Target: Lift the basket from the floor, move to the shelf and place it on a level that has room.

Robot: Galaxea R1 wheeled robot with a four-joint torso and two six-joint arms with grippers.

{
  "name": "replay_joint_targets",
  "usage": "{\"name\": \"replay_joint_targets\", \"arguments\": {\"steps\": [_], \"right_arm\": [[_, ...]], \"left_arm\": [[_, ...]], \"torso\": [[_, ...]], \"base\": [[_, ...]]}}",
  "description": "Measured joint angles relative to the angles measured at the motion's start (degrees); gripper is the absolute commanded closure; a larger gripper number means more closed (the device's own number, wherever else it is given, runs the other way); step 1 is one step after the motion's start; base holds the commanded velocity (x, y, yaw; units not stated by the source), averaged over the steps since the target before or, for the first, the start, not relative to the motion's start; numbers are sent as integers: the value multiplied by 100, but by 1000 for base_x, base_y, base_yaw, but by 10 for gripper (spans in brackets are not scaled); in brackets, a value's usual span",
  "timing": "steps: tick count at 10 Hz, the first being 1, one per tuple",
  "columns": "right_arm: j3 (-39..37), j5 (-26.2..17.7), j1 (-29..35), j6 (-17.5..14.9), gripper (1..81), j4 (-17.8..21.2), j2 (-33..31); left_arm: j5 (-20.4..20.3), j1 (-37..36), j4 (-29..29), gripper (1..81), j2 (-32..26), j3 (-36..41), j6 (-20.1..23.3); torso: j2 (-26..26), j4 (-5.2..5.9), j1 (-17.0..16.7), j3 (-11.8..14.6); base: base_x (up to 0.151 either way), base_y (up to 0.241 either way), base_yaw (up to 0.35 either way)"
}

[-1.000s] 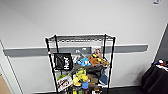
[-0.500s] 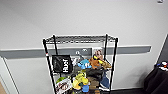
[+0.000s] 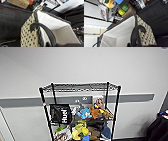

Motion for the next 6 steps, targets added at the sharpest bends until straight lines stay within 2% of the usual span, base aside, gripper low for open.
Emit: {"name": "replay_joint_targets", "arguments": {"steps": [6], "right_arm": [[-4, 11, 0, 0, 811, 0, 13]], "left_arm": [[-2, 0, 0, 811, 0, 0, 2]], "torso": [[0, 0, 2, 0]], "base": [[125, 0, 0]]}}
